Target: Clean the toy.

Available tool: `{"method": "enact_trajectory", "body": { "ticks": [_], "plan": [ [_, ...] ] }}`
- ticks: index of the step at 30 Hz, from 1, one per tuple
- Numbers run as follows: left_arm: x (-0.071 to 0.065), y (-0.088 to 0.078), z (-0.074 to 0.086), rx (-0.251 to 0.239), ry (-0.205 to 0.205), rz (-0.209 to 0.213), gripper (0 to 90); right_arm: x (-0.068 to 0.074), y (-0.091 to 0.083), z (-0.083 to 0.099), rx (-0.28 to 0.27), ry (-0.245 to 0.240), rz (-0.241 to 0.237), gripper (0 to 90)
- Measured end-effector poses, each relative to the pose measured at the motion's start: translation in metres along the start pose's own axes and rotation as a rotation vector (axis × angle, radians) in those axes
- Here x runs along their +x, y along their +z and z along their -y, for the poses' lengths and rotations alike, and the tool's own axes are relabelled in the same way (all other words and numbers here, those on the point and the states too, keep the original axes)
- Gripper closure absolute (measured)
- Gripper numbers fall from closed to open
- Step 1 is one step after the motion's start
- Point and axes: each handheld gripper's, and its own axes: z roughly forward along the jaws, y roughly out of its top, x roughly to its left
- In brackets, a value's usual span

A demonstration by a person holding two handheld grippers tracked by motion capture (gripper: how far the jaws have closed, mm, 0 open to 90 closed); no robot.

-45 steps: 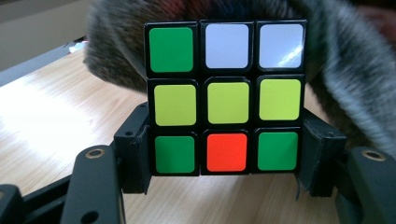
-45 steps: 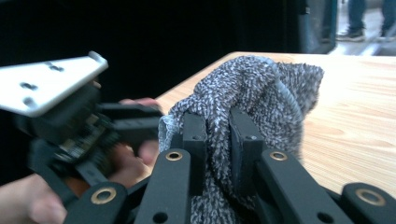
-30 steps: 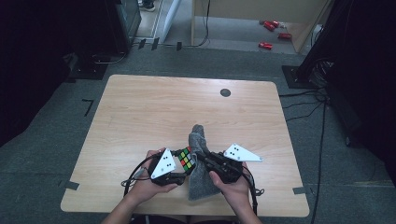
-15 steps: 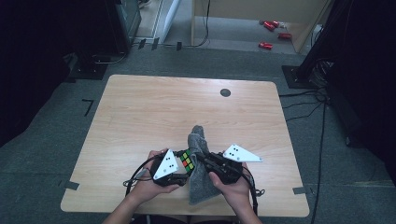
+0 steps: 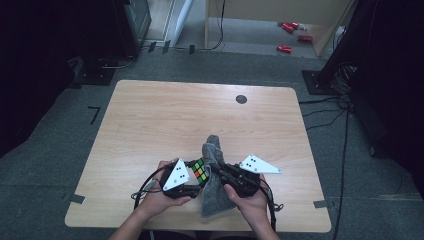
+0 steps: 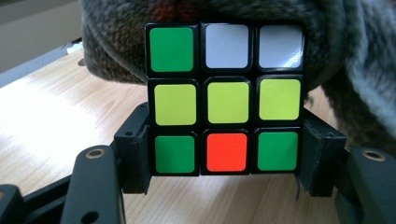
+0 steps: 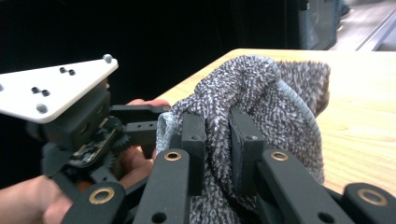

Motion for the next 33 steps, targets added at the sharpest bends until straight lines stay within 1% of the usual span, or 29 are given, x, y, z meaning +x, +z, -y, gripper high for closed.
{"method": "enact_trajectory", "body": {
  "ticks": [2,4,6,7,9,12,14,15,17,19,20,21,23,26,27,29,30,32,33],
  "plan": [
    [0.002,-0.002,-0.001,-0.008,-0.002,0.0,34.8,-0.007,-0.001,0.001,-0.007,0.024,0.003,79.5],
    [0.005,-0.005,-0.001,-0.016,-0.015,-0.001,34.8,-0.014,-0.002,0.003,-0.003,0.029,0.04,80.1],
    [0.009,-0.006,0.0,-0.024,-0.031,-0.004,34.8,-0.019,-0.004,0.005,0.001,0.043,0.047,80.4],
    [0.01,-0.006,0.0,-0.025,-0.032,-0.003,34.8,-0.018,-0.004,0.004,0.003,0.039,0.046,80.5],
    [0.008,-0.005,0.0,-0.021,-0.034,0.003,34.8,-0.012,-0.003,0.003,-0.002,0.018,0.036,80.7],
    [0.002,-0.001,-0.001,-0.014,-0.023,0.018,34.8,0.0,-0.002,0.0,-0.015,-0.014,-0.005,81.0],
    [0.0,-0.001,-0.003,-0.015,-0.011,0.015,34.8,0.004,-0.003,-0.001,-0.027,-0.022,-0.015,81.4],
    [0.0,-0.002,-0.004,-0.018,-0.013,0.012,34.8,0.003,-0.003,-0.001,-0.03,-0.024,-0.012,81.6],
    [0.003,-0.005,-0.004,-0.025,-0.017,0.009,34.8,-0.003,-0.004,0.0,-0.039,-0.019,0.001,81.9],
    [0.006,-0.008,-0.004,-0.03,-0.031,0.003,34.8,-0.01,-0.004,0.002,-0.035,-0.015,0.046,82.1],
    [0.008,-0.008,-0.003,-0.029,-0.033,0.002,34.8,-0.013,-0.004,0.003,-0.031,-0.004,0.049,82.1],
    [0.008,-0.007,-0.002,-0.028,-0.036,0.006,34.8,-0.014,-0.004,0.004,-0.027,0.007,0.045,82.2],
    [0.007,-0.005,-0.001,-0.026,-0.041,0.013,34.8,-0.01,-0.004,0.004,-0.02,-0.009,0.047,82.3],
    [0.003,-0.001,-0.001,-0.015,-0.036,0.029,34.8,0.001,-0.003,0.001,-0.03,-0.034,-0.011,82.2],
    [0.001,0.0,-0.002,-0.014,-0.032,0.033,34.8,0.004,-0.003,0.0,-0.034,-0.042,-0.021,82.2],
    [-0.001,0.001,-0.003,-0.013,-0.024,0.029,34.8,0.007,-0.003,-0.001,-0.041,-0.063,-0.014,82.1],
    [-0.001,0.0,-0.004,-0.013,-0.018,0.023,34.8,0.005,-0.003,-0.001,-0.044,-0.065,-0.006,82.1],
    [0.001,-0.002,-0.004,-0.019,-0.023,0.018,34.8,-0.002,-0.004,0.001,-0.046,-0.044,0.01,82.1],
    [0.003,-0.004,-0.004,-0.027,-0.031,0.016,34.8,-0.006,-0.004,0.002,-0.044,-0.034,0.03,82.1]
  ]
}}
